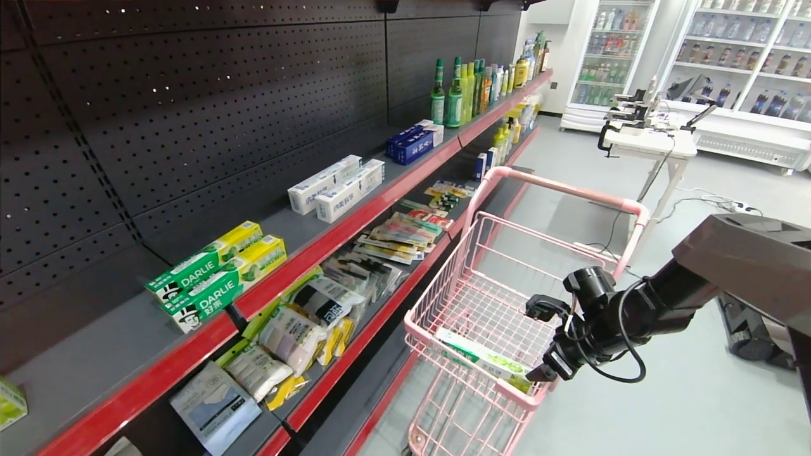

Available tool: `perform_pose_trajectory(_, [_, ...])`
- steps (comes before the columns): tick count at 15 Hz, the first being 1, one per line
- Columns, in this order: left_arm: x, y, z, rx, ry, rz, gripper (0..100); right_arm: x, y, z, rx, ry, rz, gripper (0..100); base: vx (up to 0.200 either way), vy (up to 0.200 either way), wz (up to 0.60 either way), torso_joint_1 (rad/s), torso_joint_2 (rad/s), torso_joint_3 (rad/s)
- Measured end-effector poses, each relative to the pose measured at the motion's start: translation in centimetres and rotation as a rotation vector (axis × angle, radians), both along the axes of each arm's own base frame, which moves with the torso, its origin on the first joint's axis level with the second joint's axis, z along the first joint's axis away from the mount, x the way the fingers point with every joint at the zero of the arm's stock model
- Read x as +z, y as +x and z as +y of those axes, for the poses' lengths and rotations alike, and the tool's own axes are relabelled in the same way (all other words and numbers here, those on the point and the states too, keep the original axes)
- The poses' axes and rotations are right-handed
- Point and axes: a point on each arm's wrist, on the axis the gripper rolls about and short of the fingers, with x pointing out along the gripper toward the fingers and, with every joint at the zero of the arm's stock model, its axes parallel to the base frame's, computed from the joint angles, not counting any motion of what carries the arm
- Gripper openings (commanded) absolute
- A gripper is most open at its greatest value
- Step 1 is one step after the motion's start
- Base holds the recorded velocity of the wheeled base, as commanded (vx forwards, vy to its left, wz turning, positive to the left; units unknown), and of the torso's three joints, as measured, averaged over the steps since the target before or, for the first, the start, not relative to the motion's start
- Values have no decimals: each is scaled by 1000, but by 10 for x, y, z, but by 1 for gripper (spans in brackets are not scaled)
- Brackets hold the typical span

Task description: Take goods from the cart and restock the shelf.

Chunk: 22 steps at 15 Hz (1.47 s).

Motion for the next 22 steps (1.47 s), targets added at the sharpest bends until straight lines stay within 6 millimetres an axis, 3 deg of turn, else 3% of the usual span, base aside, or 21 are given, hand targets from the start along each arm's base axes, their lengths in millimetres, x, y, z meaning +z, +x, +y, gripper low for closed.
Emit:
perform_pose_trajectory(9, [0,0,0,0,0,0,100,-24,15,3,89,29,3,100,0,0,0,-26,66,35])
perform_pose_trajectory(16, [0,0,0,0,0,-1,100,-23,39,5,99,40,55,100,0,0,0,0,0,0])
perform_pose_trajectory(22, [0,0,0,0,0,0,100,-29,30,9,123,31,94,100,0,0,0,0,0,0])
